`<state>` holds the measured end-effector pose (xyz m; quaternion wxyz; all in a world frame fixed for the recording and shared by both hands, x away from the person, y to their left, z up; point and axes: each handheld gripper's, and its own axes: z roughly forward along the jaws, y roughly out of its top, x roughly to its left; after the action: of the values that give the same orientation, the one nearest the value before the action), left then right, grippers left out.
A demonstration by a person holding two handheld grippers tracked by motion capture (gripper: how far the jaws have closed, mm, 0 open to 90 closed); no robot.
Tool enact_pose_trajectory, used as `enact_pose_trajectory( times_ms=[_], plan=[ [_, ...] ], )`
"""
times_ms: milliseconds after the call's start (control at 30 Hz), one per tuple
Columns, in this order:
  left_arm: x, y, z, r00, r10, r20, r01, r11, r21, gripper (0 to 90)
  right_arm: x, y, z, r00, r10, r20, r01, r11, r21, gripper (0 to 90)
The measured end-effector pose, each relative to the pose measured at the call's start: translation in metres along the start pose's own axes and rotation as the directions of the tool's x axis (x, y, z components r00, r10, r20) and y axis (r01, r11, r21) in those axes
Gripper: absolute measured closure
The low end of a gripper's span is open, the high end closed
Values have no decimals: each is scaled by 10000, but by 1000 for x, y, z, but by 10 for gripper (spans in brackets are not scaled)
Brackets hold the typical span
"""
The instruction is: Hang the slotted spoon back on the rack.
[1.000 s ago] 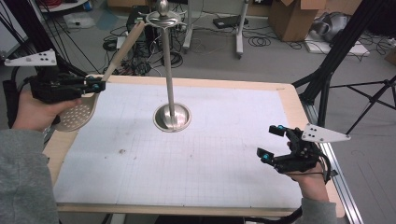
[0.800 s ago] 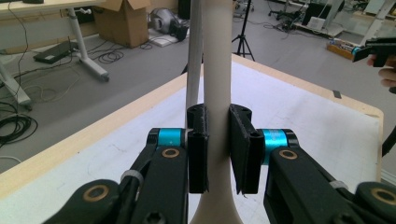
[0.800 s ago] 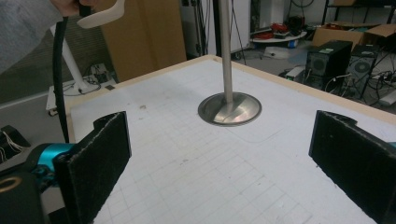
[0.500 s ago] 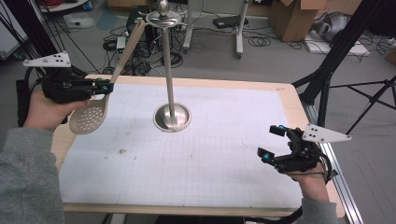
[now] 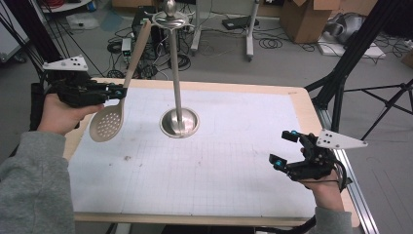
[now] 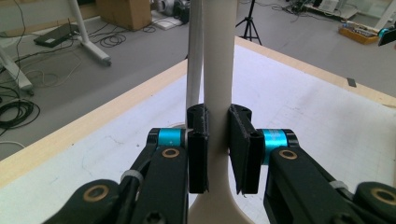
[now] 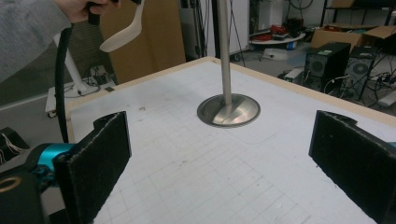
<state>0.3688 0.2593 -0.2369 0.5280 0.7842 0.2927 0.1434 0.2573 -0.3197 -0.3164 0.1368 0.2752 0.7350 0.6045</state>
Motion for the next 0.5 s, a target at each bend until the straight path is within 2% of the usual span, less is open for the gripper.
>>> enact_pose_trajectory(
  times_ms=[500],
  plan=[
    [-1,1,19,10000,-44,-44,46,9996,262,780,-1,0,-1,10000,48,-1,-48,10000,-24,43]
  ],
)
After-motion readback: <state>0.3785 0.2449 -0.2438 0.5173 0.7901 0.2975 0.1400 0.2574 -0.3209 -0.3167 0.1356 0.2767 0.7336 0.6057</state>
